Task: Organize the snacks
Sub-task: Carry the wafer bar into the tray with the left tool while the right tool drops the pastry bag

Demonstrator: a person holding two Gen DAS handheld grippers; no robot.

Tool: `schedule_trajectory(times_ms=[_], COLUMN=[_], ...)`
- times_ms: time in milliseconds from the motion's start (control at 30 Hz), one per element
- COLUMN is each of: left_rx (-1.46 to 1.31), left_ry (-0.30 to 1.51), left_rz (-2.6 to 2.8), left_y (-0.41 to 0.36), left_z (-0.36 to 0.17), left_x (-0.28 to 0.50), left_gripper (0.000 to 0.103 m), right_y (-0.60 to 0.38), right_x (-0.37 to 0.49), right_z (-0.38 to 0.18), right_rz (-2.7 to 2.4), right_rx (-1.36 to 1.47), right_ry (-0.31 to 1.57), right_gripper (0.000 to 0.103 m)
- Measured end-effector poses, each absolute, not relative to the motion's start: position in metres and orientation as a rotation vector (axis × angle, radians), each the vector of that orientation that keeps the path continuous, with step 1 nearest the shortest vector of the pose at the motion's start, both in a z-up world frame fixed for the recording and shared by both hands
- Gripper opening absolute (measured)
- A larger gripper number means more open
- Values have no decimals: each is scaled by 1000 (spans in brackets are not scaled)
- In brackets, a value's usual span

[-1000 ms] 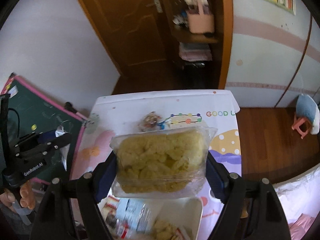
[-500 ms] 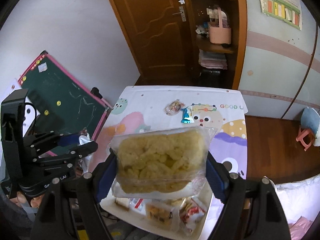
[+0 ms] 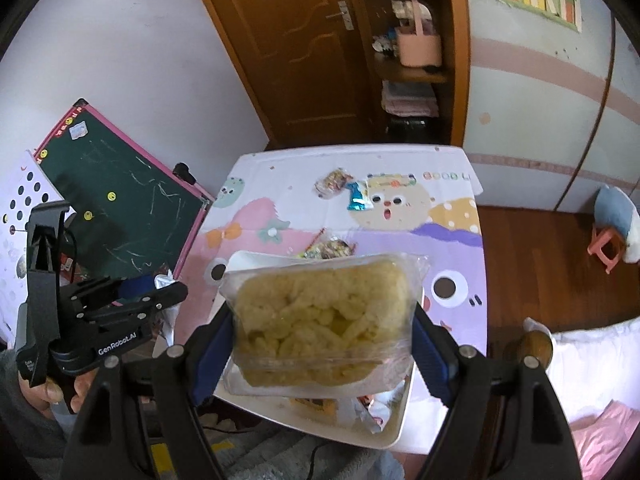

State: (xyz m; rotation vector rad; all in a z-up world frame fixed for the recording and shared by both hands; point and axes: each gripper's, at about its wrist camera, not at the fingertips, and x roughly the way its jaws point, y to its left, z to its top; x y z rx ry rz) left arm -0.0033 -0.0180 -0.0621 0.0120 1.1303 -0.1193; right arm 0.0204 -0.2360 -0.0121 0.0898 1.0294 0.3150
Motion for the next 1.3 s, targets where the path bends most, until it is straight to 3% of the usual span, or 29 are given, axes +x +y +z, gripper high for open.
schedule_trajectory(times_ms=[767, 800, 867, 900, 933, 1067, 1300], left_rx=[64, 68, 71, 69, 68, 91, 65], left_ry=[1171, 1167, 1159, 1146, 1131, 1099, 1111], left_rz=[-112, -110, -103, -98, -96, -100, -97], left_y=[-35, -35, -35, -35, -34, -36, -33], left_z=[-84, -84, -82, -79, -77, -70, -66], left_x=[-7, -7, -9, -10, -11, -14, -15], left_gripper=[36, 39, 60, 77, 82, 86, 87], right_y=[-219, -220, -222, -223, -224, -227, -227], right_x=[25, 27, 28, 28, 28, 26, 21], right_z=[-63, -64, -68, -70, -71, -67, -53], right_rz=[320, 319, 319, 316, 312, 293, 295], right_rx=[54, 64, 82, 90, 98, 108, 105], right_ry=[1200, 1211, 1229, 1236, 1240, 1189, 1120], right_gripper=[82, 82, 83, 84, 85, 96, 97])
